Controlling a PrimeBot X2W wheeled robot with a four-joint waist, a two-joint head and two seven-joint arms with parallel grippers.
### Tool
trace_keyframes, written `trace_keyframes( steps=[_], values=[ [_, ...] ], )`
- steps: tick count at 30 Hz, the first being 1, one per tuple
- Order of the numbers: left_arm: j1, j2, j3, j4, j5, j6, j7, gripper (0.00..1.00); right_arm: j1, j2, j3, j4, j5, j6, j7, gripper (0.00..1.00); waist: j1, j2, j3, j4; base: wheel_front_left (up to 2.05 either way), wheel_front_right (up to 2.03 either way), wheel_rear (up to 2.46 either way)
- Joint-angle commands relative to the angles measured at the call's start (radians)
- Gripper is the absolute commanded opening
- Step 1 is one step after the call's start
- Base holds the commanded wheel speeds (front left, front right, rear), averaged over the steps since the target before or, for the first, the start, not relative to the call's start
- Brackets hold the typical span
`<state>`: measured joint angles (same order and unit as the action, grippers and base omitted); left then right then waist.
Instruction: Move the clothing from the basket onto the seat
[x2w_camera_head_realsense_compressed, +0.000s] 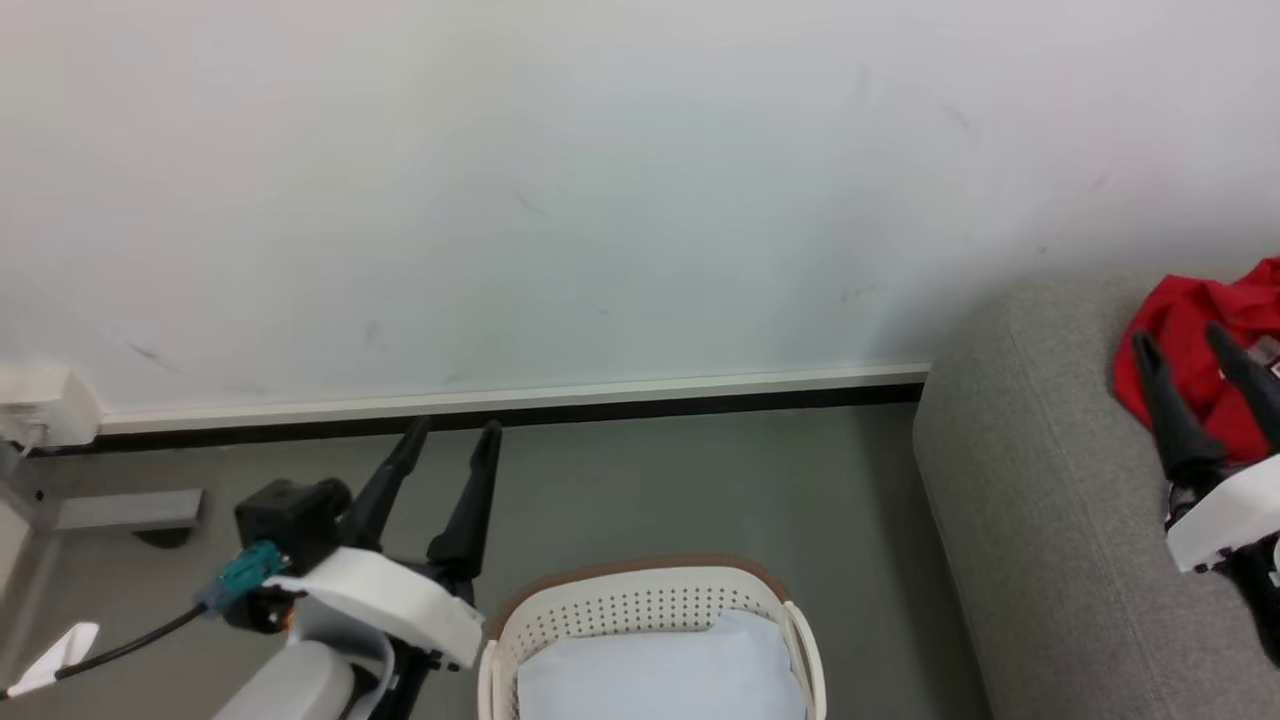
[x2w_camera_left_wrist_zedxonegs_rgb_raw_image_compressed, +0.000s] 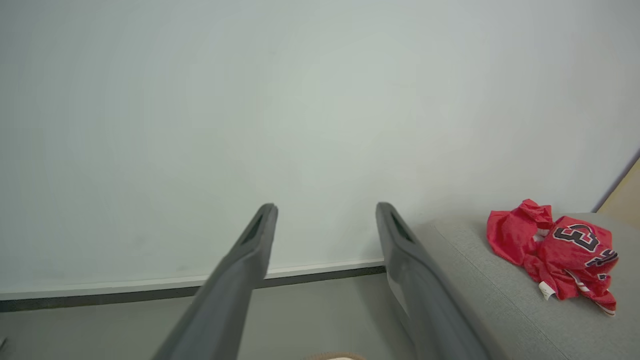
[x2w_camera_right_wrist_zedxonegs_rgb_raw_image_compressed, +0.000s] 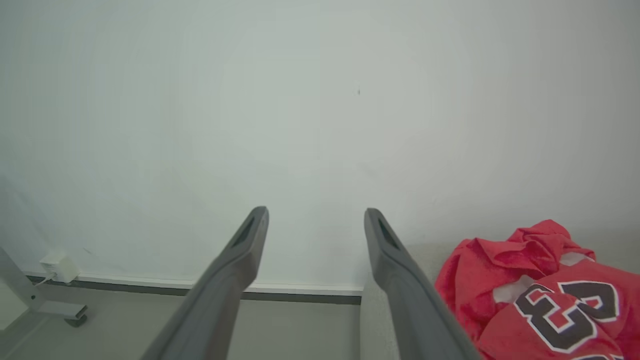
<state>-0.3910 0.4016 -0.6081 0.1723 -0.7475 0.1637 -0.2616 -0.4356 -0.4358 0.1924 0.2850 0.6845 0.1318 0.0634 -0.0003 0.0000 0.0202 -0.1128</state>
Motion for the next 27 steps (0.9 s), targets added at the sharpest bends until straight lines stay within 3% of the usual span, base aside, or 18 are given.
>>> trace_keyframes(
  steps=[1, 13, 20, 27],
  values=[
    [0.033, 0.012, 0.025, -0.007, 0.005, 0.005, -0.003, 1.00, 0.036, 0.016, -0.005, -0.011, -0.021, -0.002, -0.030, 1.00, 0.0003, 0.0000, -0.025, 0.030, 0.00, 0.00, 0.00],
    [0.261, -0.060, 0.304, -0.042, 0.130, -0.017, -0.003, 1.00, 0.217, 0.183, 0.018, 0.026, -0.152, -0.002, -0.292, 1.00, 0.0003, 0.0000, -0.056, 0.073, 0.00, 0.00, 0.00],
    [0.377, -0.141, 0.442, -0.020, 0.253, -0.035, -0.003, 1.00, 0.292, 0.256, 0.020, 0.066, -0.205, -0.002, -0.328, 1.00, 0.0003, 0.0000, -0.075, 0.075, 0.00, 0.00, 0.00],
    [0.434, -0.222, 0.546, 0.005, 0.374, -0.108, -0.003, 1.00, 0.330, 0.290, 0.053, 0.031, -0.252, -0.002, -0.329, 1.00, 0.0003, 0.0000, -0.085, 0.074, 0.00, 0.00, 0.00]
  ],
)
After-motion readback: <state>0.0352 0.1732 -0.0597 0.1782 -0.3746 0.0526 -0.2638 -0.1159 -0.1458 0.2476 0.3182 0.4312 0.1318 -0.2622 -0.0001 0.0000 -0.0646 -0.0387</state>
